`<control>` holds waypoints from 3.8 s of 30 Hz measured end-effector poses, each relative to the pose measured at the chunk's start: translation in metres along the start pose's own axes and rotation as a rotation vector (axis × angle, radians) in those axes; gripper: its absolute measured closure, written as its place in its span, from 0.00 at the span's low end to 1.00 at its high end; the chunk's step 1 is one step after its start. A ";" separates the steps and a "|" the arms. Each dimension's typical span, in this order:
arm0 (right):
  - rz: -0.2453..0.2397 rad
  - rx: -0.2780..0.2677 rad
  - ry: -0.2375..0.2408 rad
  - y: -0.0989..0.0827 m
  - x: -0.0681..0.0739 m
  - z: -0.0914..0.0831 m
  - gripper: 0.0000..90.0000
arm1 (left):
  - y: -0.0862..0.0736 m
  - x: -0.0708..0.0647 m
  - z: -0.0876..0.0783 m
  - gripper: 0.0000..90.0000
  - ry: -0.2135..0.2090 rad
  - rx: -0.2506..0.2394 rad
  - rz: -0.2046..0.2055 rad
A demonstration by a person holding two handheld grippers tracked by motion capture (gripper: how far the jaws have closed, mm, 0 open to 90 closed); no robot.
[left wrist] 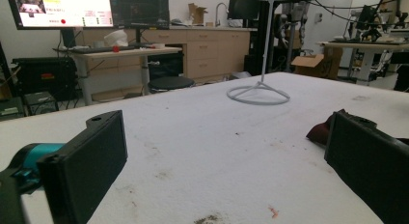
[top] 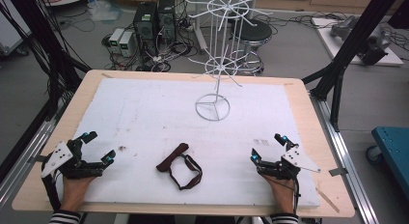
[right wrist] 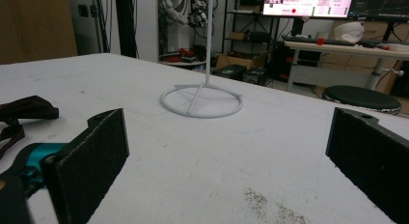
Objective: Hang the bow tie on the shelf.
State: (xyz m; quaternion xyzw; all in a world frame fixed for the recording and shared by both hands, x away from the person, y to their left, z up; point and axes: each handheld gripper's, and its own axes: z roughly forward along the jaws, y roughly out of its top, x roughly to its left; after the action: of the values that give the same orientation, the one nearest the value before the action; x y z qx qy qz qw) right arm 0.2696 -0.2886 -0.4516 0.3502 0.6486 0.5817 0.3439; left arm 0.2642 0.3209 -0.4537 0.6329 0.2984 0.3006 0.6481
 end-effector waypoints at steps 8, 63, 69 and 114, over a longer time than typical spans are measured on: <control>-0.004 0.003 0.001 0.000 0.001 0.000 0.01 | 0.000 0.000 0.001 0.02 0.001 0.002 -0.001; 0.002 -0.001 -0.001 0.000 0.000 0.000 0.01 | 0.090 -0.061 0.072 0.02 -0.425 0.407 0.258; 0.002 -0.001 -0.002 0.000 0.000 0.000 0.01 | 0.086 -0.069 0.082 0.02 -0.458 0.450 0.275; 0.011 -0.001 -0.002 0.000 -0.001 0.000 0.01 | 0.038 -0.103 0.135 0.02 -0.523 0.796 0.361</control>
State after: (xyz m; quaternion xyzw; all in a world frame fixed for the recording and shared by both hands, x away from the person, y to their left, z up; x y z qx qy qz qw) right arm 0.2696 -0.2893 -0.4516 0.3542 0.6462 0.5835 0.3415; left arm 0.3007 0.1561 -0.4124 0.9264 0.1032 0.1022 0.3473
